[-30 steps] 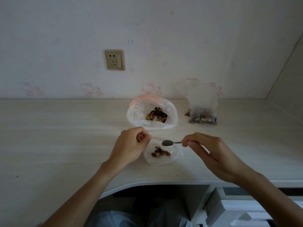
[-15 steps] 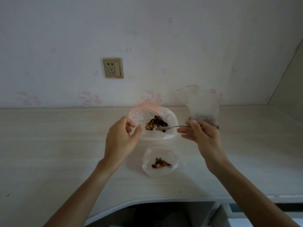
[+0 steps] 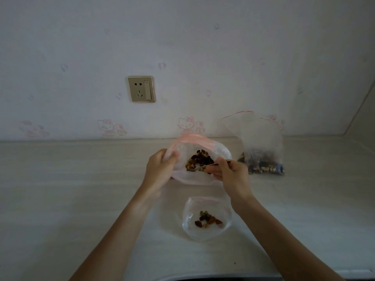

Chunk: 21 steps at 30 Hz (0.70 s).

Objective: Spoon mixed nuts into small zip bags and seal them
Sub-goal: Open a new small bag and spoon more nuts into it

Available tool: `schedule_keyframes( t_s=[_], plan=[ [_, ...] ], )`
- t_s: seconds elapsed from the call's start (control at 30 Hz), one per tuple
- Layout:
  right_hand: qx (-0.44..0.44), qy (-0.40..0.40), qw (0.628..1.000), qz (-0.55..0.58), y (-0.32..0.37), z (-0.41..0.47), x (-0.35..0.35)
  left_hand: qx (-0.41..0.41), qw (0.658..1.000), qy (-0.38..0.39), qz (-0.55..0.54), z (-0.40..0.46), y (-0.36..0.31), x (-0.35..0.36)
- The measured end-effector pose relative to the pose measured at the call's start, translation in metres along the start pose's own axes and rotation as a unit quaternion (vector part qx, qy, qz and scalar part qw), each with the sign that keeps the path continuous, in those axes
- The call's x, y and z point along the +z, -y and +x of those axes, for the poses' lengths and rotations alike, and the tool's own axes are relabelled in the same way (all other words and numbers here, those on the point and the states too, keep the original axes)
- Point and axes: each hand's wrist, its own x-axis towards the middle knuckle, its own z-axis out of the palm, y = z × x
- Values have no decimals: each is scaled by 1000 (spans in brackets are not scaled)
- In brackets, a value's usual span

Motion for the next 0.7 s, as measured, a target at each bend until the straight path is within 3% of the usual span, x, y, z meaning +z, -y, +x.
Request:
schedule_keyframes(
  t_s=[0.17,0.33,0.7],
  plan=[
    [27,7,999,31,0,-2,-7,55,998,-21,24,-2,-1,2],
    [23,-11,999,-20,-3,0,-7,95,995,-31,17,-3,-1,3],
    [9,-64,996,-56,-8,8,1,79,996,-24,-18,-5,-5,3]
  ],
)
